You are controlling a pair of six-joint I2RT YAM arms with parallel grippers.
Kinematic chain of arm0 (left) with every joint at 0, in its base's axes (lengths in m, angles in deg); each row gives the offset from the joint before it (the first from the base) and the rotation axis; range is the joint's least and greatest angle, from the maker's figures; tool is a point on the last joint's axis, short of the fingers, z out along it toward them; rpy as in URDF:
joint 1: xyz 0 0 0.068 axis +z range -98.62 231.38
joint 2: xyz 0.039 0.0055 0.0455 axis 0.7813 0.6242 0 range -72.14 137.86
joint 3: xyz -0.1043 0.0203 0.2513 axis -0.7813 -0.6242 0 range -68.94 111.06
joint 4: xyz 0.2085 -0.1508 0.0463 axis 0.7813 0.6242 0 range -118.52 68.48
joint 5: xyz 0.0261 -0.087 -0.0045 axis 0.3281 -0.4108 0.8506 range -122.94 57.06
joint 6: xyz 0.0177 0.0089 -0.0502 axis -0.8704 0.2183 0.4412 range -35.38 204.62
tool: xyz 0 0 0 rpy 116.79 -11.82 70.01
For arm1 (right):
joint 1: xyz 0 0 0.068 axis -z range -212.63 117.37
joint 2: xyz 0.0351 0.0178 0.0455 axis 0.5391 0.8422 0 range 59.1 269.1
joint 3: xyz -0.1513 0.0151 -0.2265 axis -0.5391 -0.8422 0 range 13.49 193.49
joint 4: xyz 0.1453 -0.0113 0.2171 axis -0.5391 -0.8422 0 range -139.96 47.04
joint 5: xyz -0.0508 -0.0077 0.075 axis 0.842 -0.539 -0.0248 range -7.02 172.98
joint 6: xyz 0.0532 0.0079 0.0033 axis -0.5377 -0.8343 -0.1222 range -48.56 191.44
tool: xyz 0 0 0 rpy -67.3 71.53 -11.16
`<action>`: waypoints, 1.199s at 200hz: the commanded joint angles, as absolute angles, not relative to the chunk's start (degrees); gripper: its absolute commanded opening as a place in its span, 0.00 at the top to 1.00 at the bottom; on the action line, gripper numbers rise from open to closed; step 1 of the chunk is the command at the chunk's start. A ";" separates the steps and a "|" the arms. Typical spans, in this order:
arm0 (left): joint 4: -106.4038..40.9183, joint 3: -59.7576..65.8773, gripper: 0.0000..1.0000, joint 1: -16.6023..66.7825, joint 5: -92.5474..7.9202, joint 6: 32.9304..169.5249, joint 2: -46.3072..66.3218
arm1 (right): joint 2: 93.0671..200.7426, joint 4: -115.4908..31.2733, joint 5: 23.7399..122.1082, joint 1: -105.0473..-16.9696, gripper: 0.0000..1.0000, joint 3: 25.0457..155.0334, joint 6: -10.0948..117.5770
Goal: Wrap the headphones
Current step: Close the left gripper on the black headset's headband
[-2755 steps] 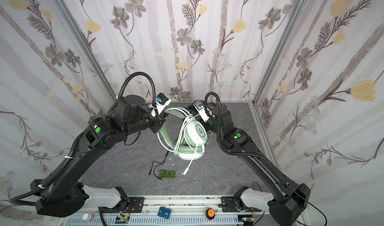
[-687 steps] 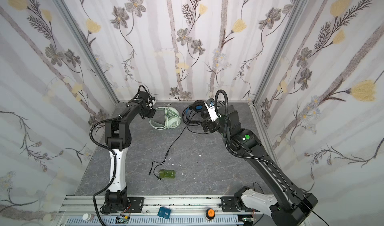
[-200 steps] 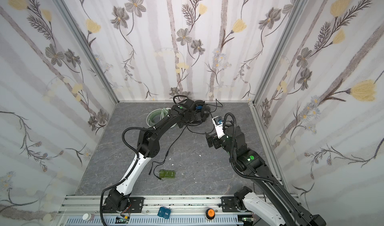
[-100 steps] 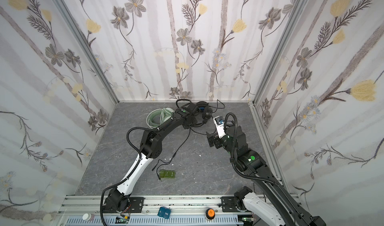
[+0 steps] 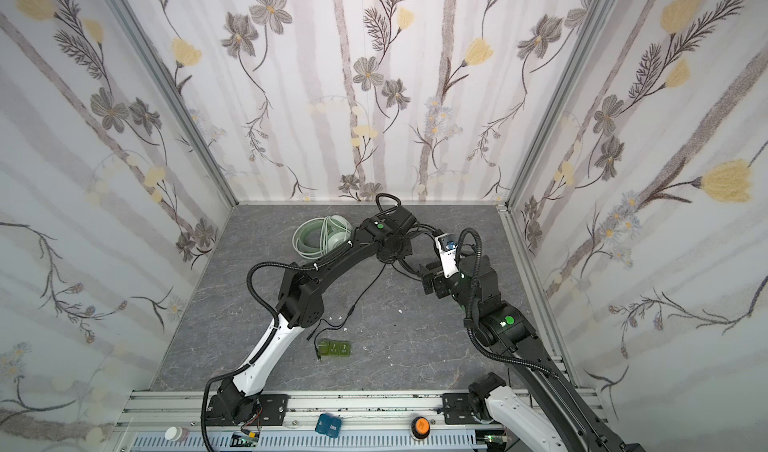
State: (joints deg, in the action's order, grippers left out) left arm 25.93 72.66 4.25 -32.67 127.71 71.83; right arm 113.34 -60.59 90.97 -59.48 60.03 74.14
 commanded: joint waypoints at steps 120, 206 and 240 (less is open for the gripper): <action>22.37 46.53 0.94 0.25 -42.28 125.64 59.51 | 111.05 -59.31 89.66 -53.54 0.00 57.08 68.18; 26.28 46.75 0.34 1.16 -41.29 125.77 60.33 | 110.52 -59.04 90.11 -53.95 0.00 57.26 69.68; 33.53 56.16 0.29 1.97 -39.24 121.19 65.64 | 110.00 -59.05 90.36 -54.24 0.00 57.00 70.16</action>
State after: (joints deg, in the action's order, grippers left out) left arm 27.03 51.37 1.60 -41.67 124.94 62.40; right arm 110.30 -60.98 90.40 -53.99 57.17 69.57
